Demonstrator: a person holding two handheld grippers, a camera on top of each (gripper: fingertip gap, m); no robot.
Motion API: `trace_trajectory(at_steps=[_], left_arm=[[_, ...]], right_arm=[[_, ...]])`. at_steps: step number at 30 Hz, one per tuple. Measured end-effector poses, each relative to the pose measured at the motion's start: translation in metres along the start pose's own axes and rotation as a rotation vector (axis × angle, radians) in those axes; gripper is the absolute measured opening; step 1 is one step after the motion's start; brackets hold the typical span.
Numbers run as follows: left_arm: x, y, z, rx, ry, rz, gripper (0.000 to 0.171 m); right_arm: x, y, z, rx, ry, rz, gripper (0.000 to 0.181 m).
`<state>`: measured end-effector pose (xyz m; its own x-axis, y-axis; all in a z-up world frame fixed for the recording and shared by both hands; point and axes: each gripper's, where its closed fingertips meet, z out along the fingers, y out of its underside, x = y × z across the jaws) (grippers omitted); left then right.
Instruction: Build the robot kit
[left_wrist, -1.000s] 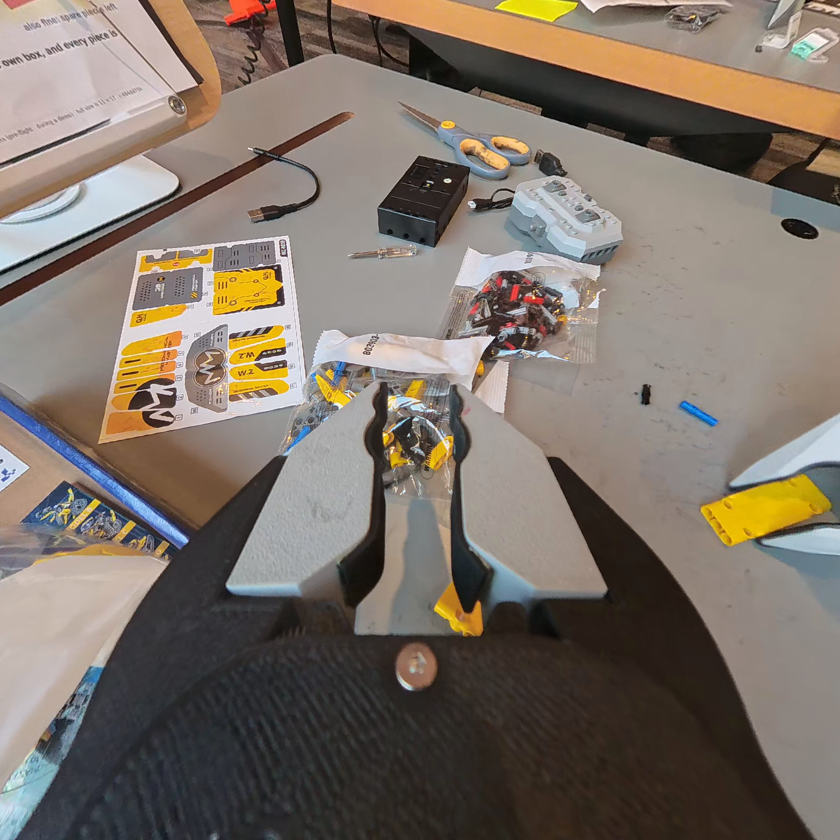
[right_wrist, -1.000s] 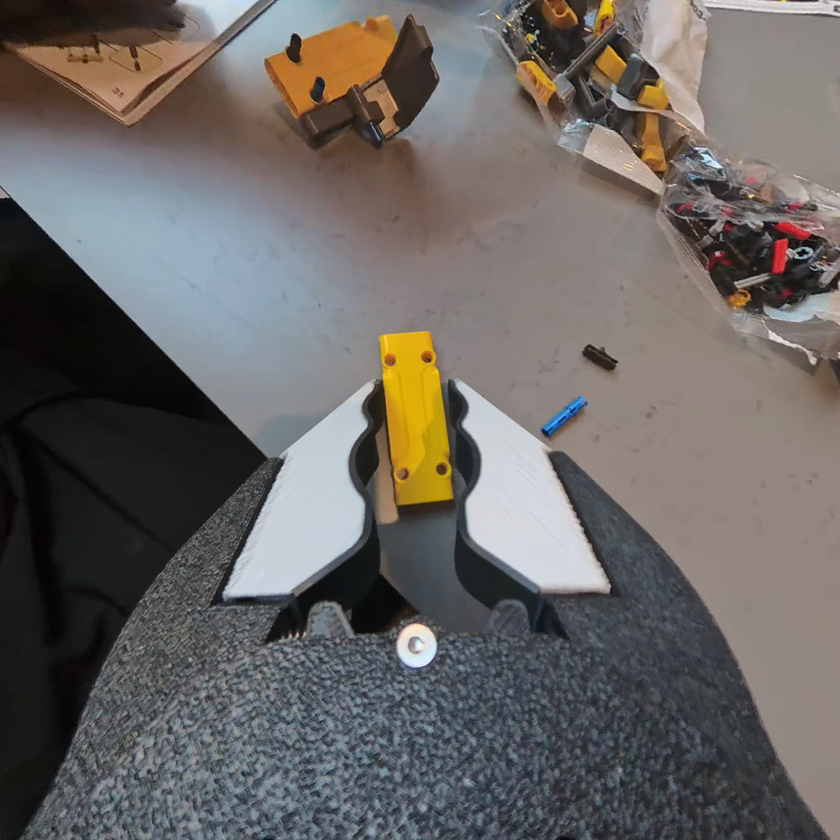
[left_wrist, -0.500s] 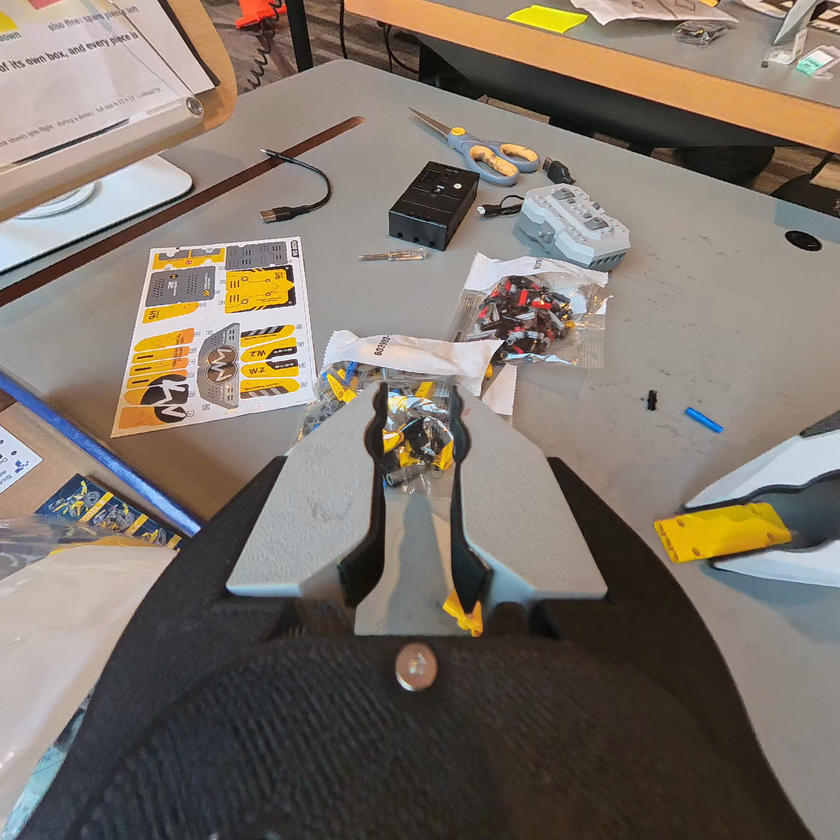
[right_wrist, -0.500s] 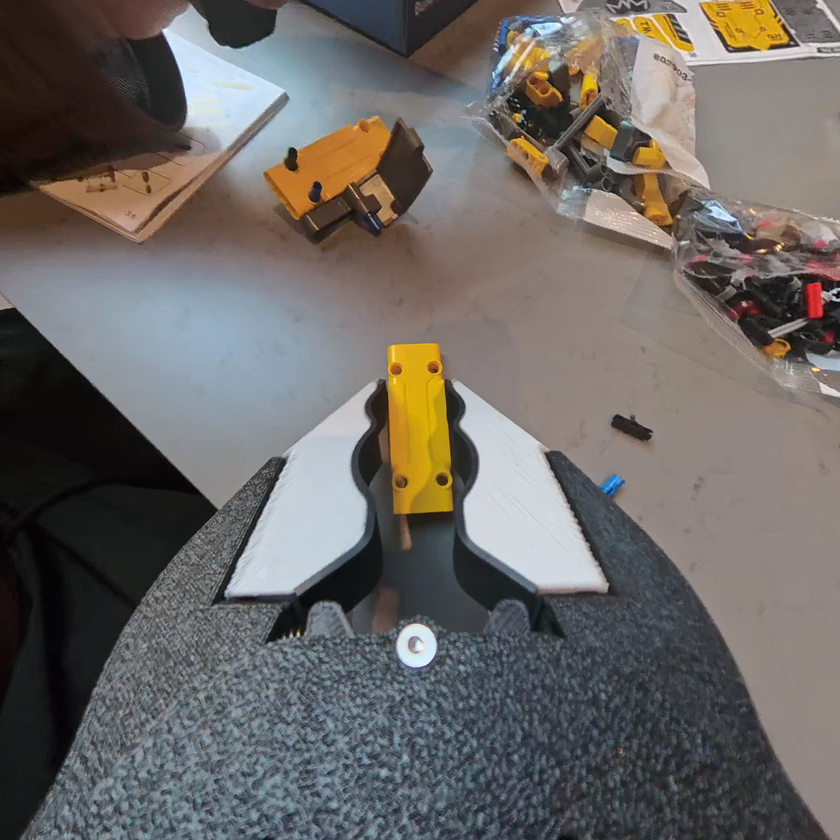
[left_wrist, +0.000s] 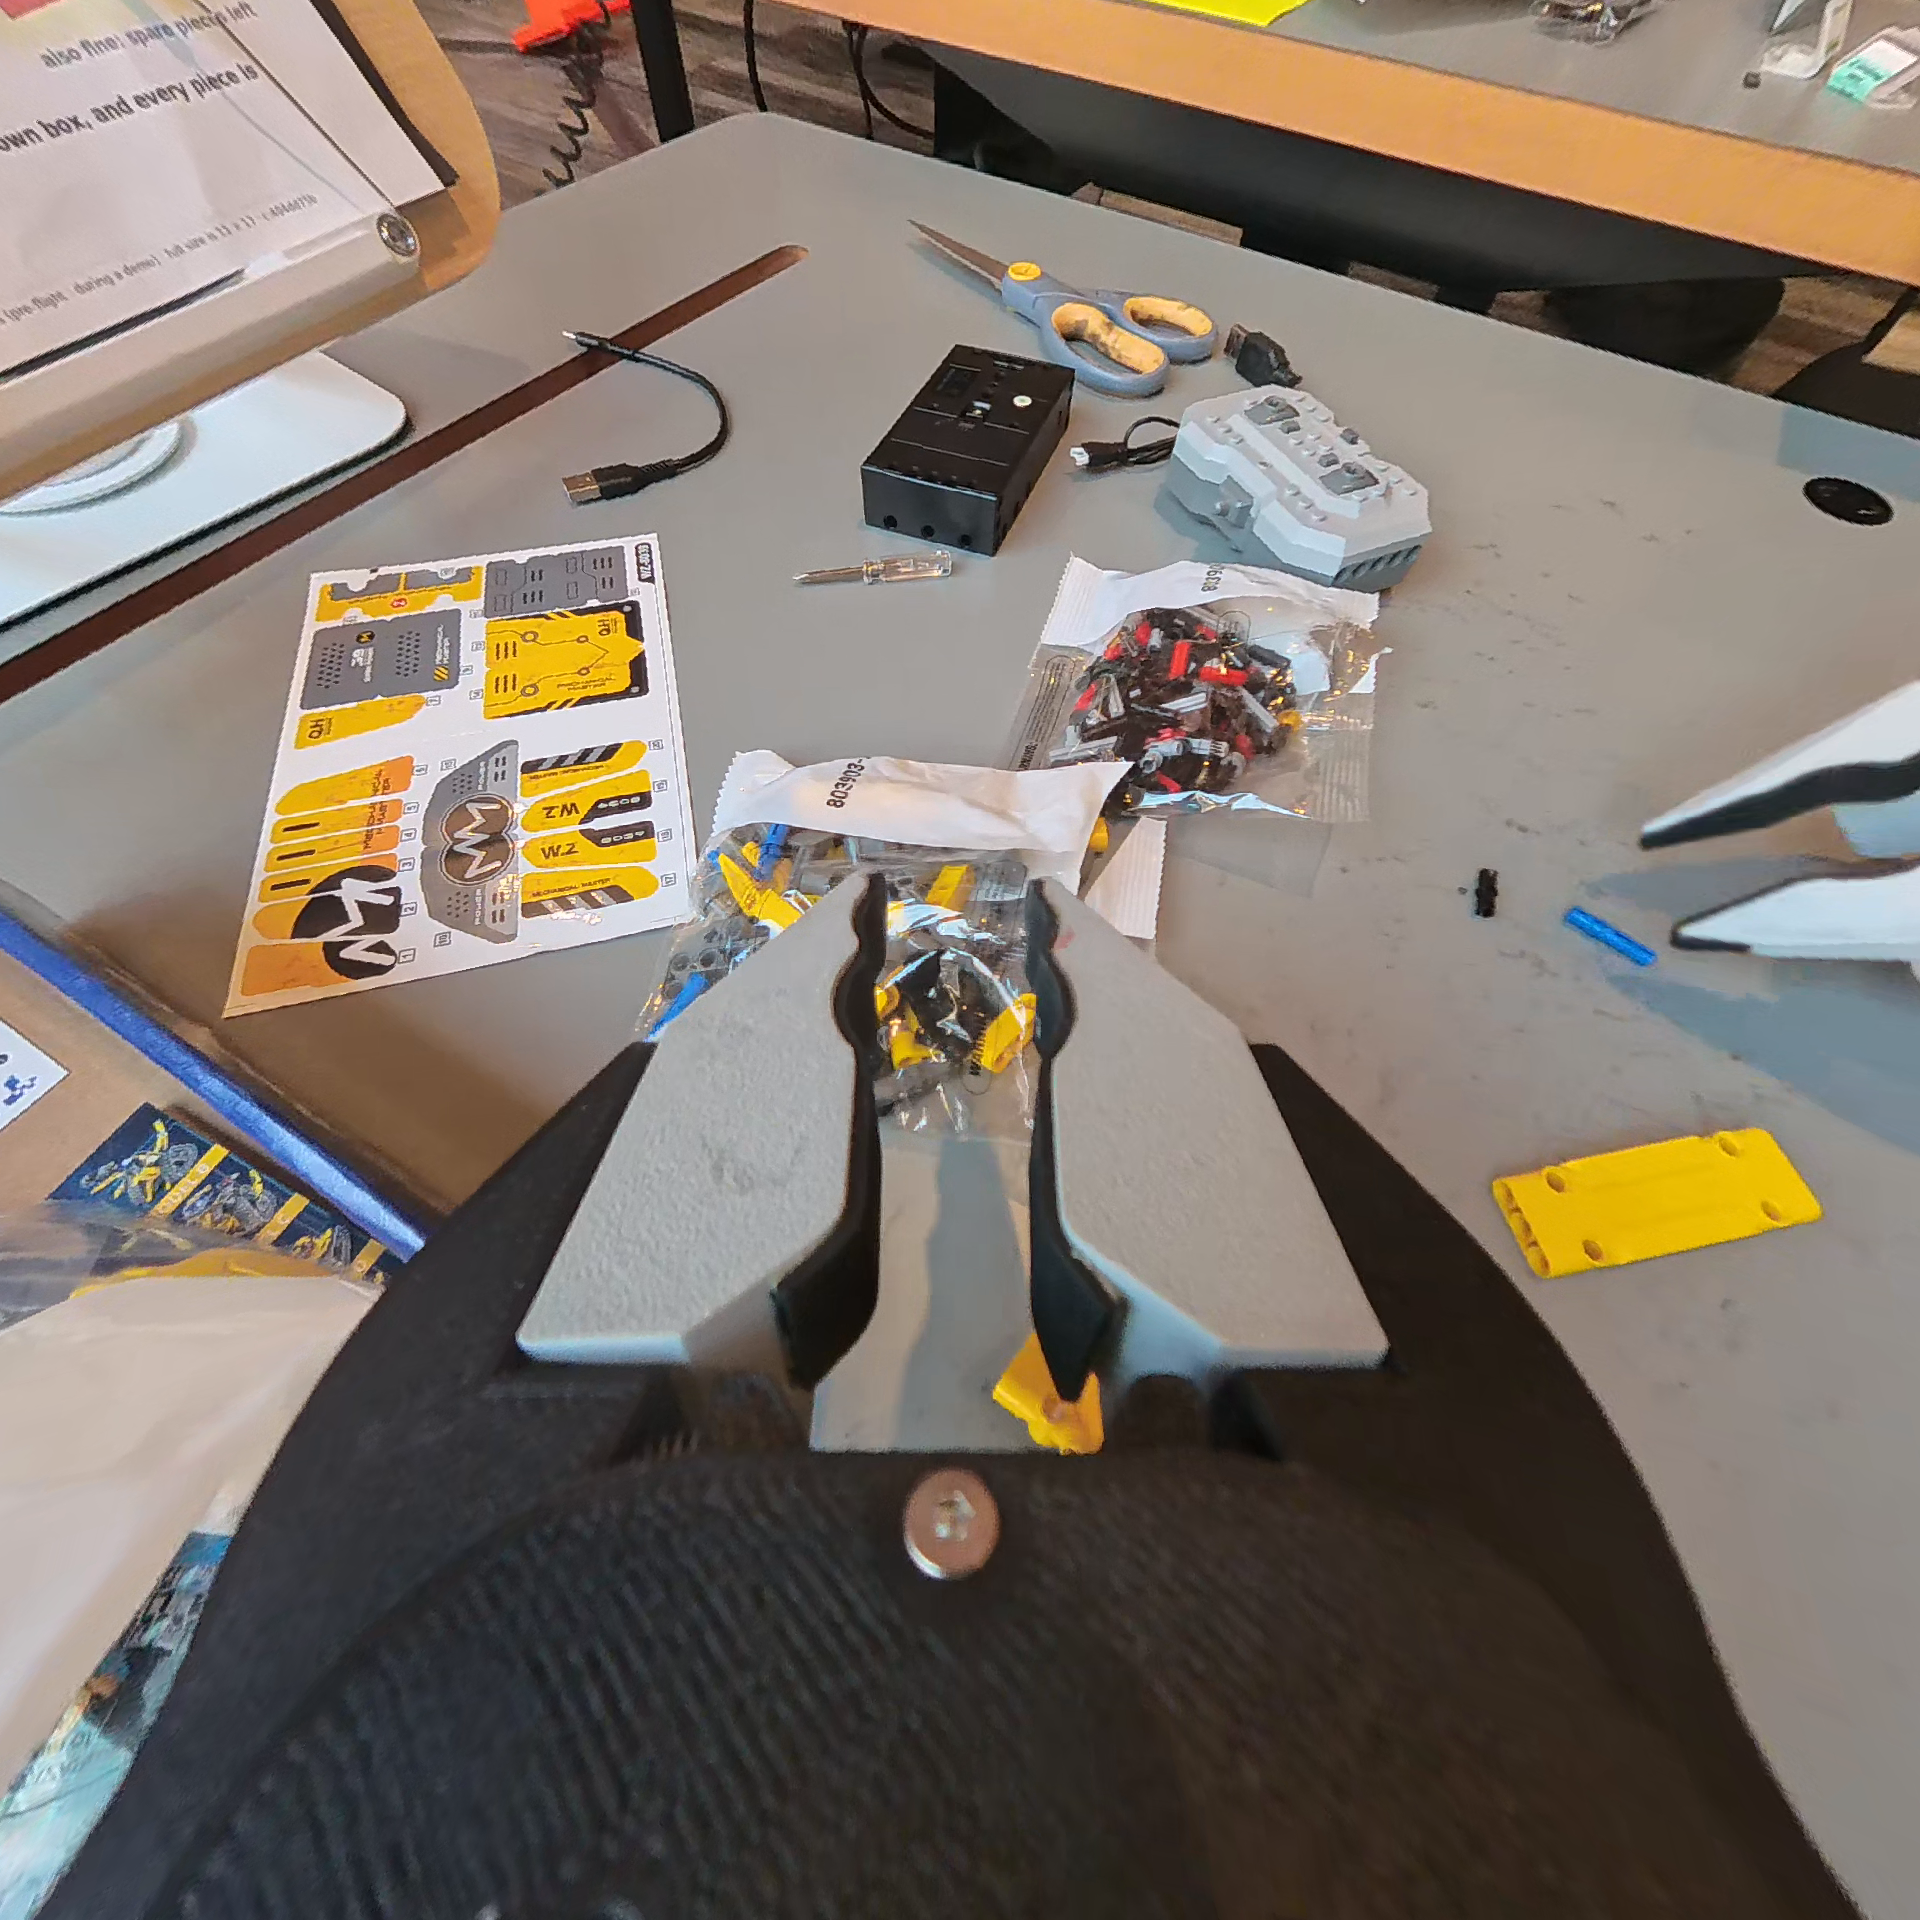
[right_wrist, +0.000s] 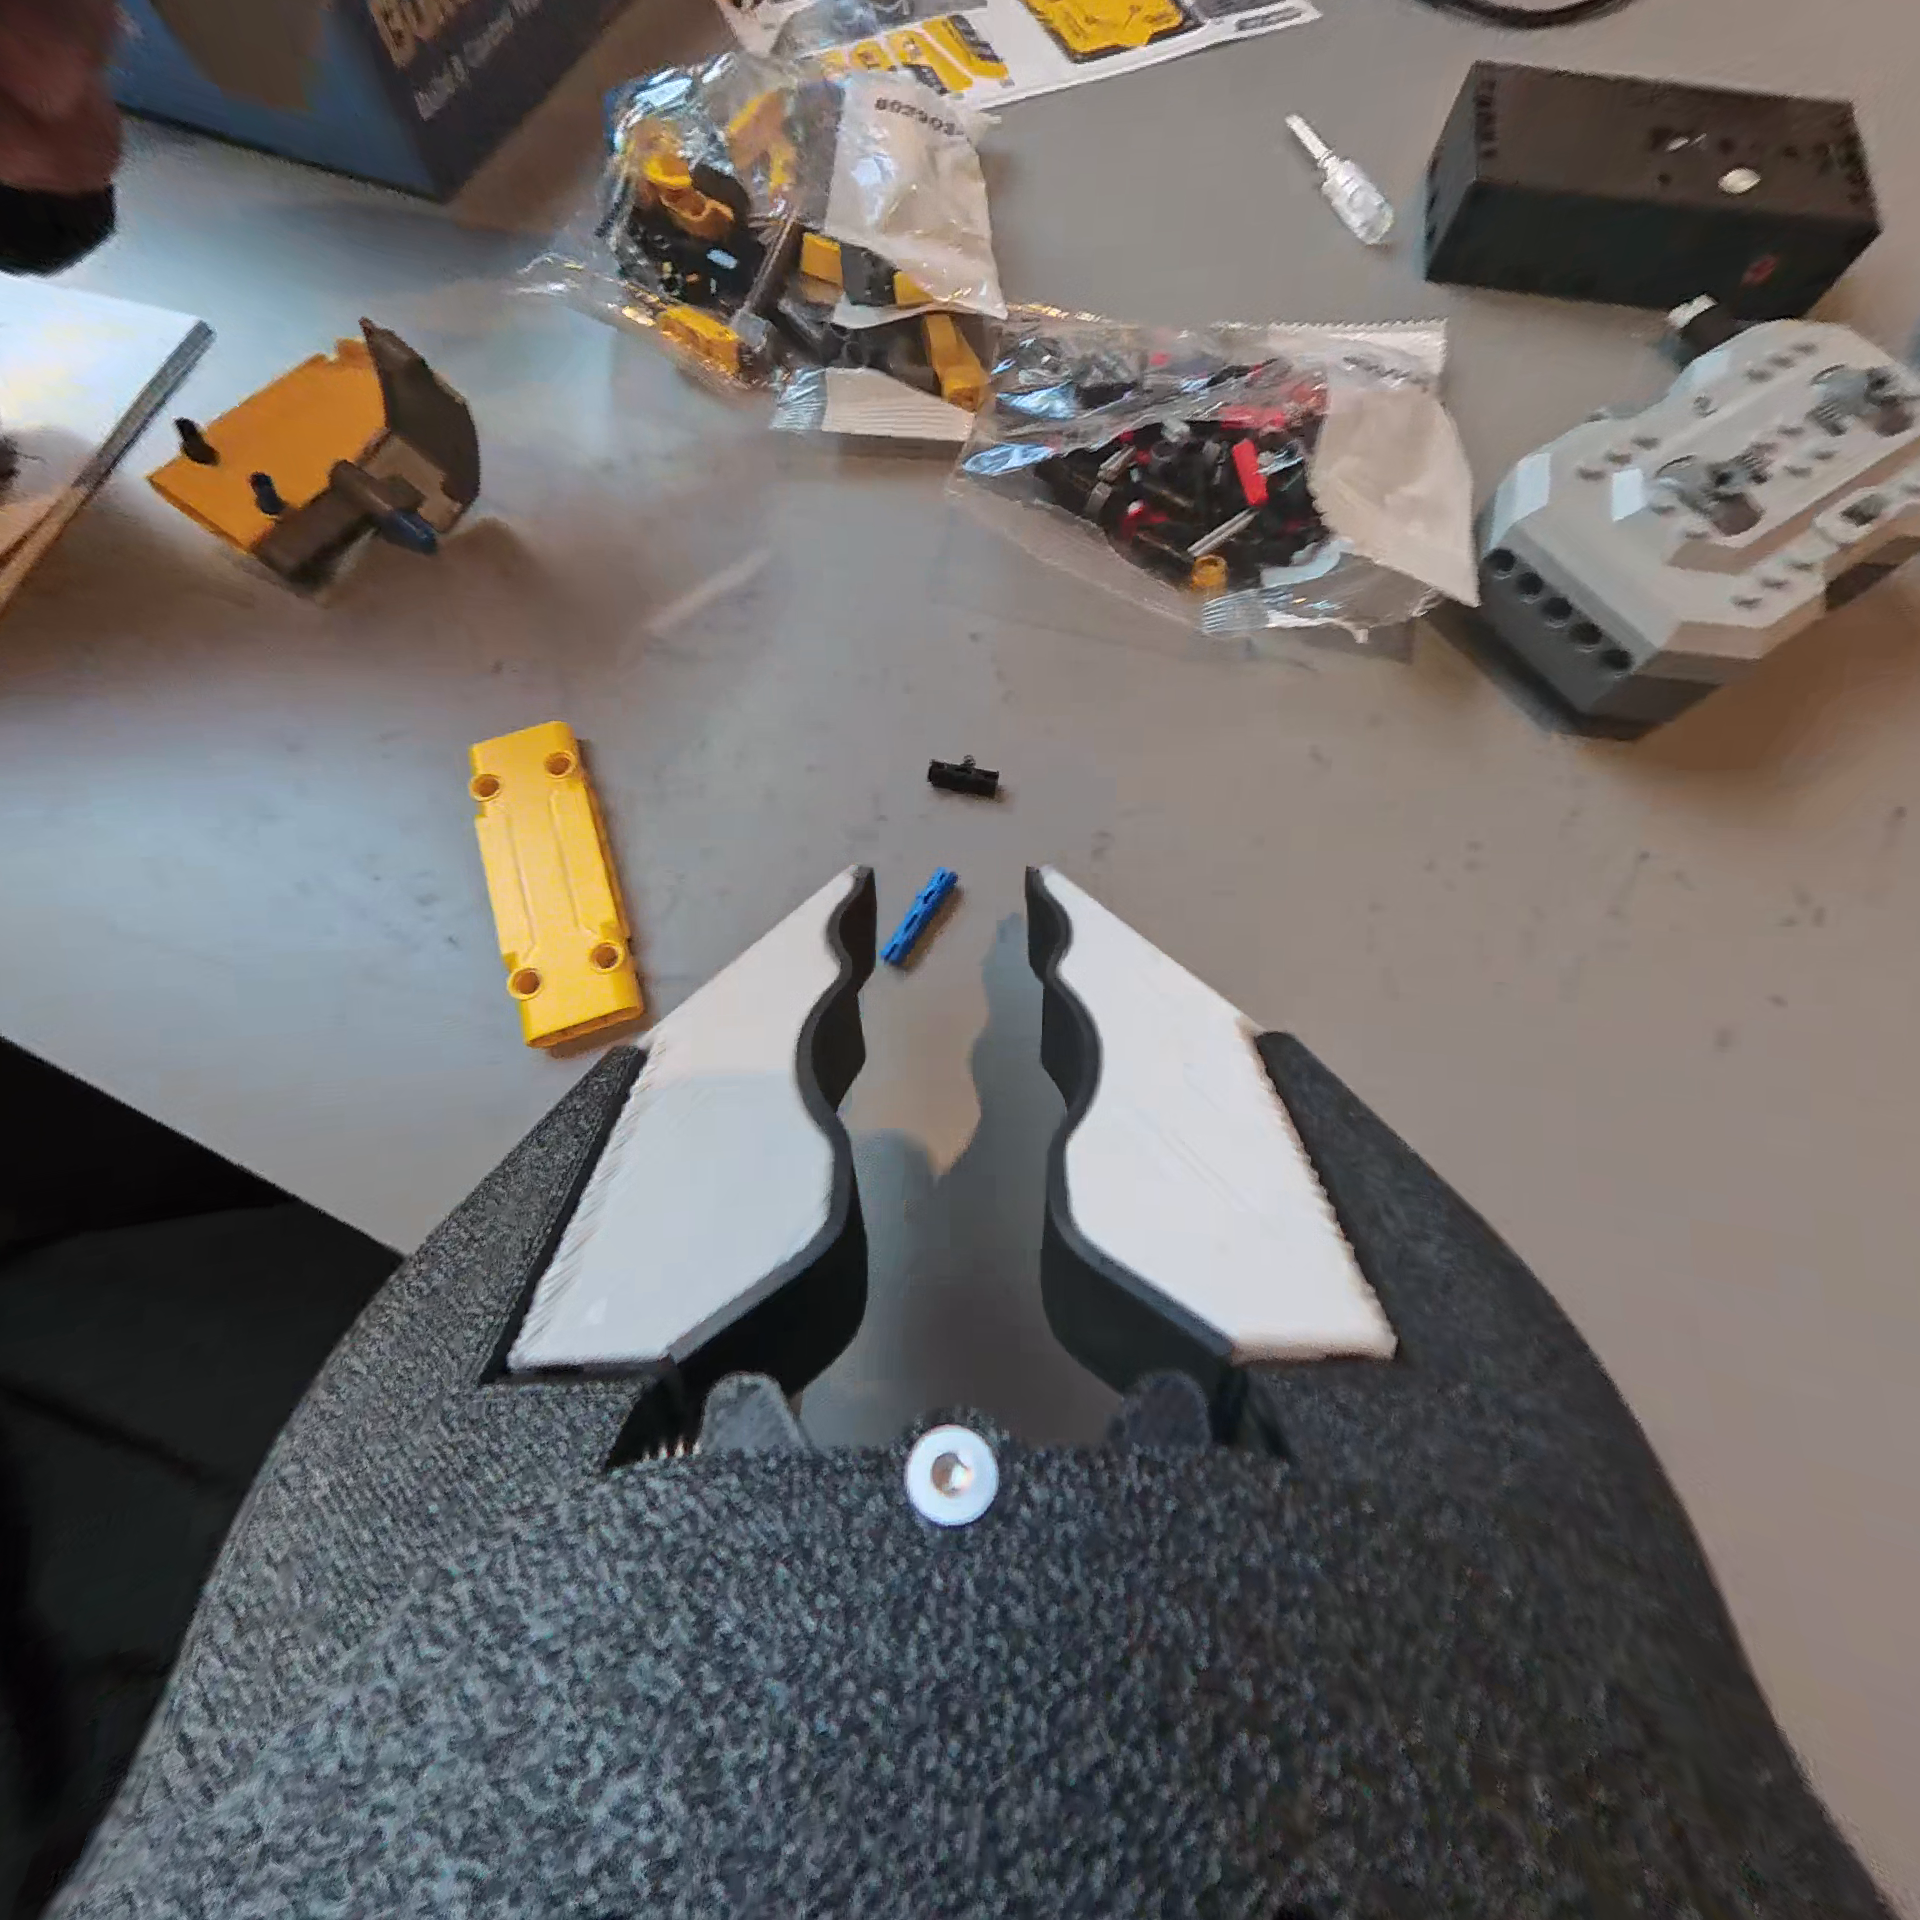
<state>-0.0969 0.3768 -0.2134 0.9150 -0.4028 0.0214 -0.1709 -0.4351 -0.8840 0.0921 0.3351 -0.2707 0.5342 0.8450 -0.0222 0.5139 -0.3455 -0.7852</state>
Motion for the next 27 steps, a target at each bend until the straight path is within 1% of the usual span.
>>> trace_trajectory(at_steps=[5, 6, 7, 13, 19, 27], left_arm=[[0.003, 0.000, 0.000, -0.002, 0.005, 0.009, 0.024], [0.003, -0.001, 0.000, 0.000, 0.004, 0.014, 0.024], [0.003, -0.001, 0.000, -0.001, 0.001, 0.020, 0.024], [0.004, -0.004, -0.004, 0.011, 0.006, 0.022, 0.024], [0.007, -0.004, -0.004, 0.007, 0.025, 0.021, 0.024], [0.011, -0.002, -0.002, -0.005, 0.032, 0.036, 0.023]], right_arm=[[-0.007, 0.016, 0.008, -0.063, -0.010, -0.035, 0.024], [-0.009, 0.017, 0.010, -0.071, -0.019, -0.044, 0.021], [-0.011, 0.016, 0.011, -0.068, -0.031, -0.049, 0.012], [-0.012, 0.015, 0.013, -0.074, -0.060, -0.006, 0.005], [-0.007, 0.014, 0.014, -0.079, -0.047, 0.006, 0.005], [-0.004, 0.009, 0.010, -0.033, -0.075, 0.062, 0.005]])
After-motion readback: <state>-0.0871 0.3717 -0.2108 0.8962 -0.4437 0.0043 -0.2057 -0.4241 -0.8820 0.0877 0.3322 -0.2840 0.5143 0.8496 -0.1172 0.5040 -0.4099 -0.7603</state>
